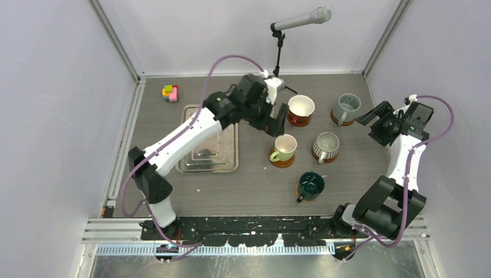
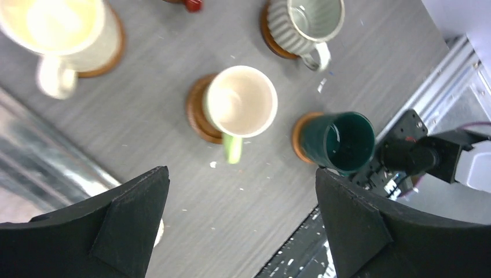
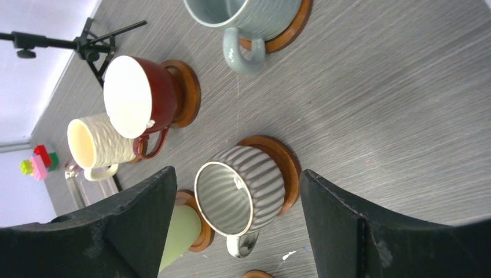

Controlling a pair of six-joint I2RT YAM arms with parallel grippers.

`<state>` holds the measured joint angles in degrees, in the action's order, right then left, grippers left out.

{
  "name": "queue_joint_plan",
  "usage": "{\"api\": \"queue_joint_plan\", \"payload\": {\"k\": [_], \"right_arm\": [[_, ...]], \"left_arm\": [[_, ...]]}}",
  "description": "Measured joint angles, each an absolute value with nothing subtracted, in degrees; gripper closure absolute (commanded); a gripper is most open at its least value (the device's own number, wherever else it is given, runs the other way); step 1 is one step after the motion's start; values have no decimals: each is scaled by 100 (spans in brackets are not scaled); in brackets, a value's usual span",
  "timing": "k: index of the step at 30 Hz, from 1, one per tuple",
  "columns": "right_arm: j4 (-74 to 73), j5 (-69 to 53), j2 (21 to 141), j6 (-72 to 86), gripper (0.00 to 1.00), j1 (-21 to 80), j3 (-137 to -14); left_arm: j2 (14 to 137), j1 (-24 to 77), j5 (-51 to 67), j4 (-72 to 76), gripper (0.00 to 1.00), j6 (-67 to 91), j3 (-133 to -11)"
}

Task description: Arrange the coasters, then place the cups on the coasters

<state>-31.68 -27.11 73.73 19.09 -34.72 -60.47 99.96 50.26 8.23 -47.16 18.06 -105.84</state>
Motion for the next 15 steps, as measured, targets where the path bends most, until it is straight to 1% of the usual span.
{"api": "queue_joint_plan", "payload": {"k": [6,11,15], "right_arm": [[-3168,-3148,7373,1752,18,-3465,-6047],[-3177,-3336,7376,1614,18,-3363,-6049],[-3291,-3321,7376,1406,18,-3089,-6104]], "left_arm": [[9636,3573,1577,-4864,0,1448,-10694],[9242,2213,1962,-4849,0,1278,-10125],[9087,1525,2110,-4853,0,1002,-9568]]}}
